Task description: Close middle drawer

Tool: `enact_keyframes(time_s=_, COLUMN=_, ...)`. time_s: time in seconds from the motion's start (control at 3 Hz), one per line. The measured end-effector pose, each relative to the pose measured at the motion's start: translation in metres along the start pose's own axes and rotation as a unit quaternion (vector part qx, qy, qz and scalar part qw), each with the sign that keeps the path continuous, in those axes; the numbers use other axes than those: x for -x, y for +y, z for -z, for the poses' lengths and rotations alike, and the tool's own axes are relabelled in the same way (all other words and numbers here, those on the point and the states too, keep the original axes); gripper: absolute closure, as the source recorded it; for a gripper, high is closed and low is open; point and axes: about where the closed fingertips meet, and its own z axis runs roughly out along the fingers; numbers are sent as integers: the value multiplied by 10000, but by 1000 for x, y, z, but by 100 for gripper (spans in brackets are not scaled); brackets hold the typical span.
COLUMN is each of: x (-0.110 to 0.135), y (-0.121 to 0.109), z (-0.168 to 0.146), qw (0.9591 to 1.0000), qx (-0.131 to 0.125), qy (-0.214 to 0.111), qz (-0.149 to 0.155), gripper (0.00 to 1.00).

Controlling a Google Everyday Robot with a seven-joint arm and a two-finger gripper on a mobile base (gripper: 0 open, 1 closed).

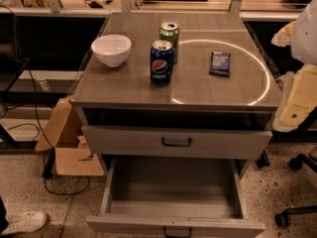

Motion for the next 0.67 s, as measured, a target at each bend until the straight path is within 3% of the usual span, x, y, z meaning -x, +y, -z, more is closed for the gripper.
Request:
enact_keyframes(time_s=0.33, x=0, y=0, z=0, qw=10000, qx=0, qy=0, qz=0, gripper=1)
enact_keyframes(time_s=0.67, x=0, y=0, z=0, qw=10000, qx=0, qy=0, qz=0, gripper=22)
